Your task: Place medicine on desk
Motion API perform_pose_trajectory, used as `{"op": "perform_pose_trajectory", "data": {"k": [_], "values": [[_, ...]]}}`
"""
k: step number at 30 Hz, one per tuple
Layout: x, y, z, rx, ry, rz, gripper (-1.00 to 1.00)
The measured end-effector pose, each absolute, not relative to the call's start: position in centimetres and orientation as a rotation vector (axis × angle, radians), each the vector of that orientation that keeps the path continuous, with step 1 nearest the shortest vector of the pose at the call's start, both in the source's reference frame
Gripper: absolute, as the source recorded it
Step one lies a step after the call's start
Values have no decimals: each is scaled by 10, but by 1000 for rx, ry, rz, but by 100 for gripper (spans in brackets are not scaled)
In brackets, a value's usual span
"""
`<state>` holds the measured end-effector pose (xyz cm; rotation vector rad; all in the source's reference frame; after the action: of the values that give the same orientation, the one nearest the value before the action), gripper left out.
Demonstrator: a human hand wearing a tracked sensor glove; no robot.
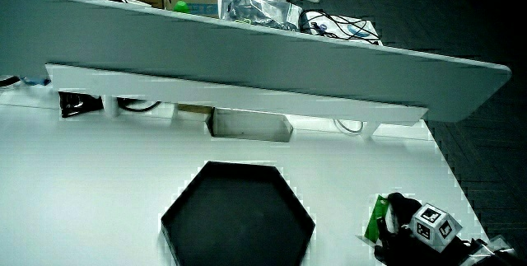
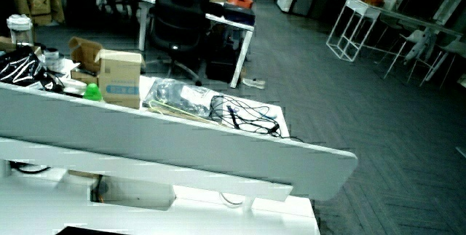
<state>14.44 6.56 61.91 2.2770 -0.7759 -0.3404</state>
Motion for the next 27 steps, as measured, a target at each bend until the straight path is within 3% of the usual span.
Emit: {"op": "perform_pose_trajectory", "data": {"k": [8,24,27], "values": [[167,78,687,2072,-612,-330,0],[169,94,715,1911,-542,-362,0],[168,92,715,1914,-539,-336,-25]]}}
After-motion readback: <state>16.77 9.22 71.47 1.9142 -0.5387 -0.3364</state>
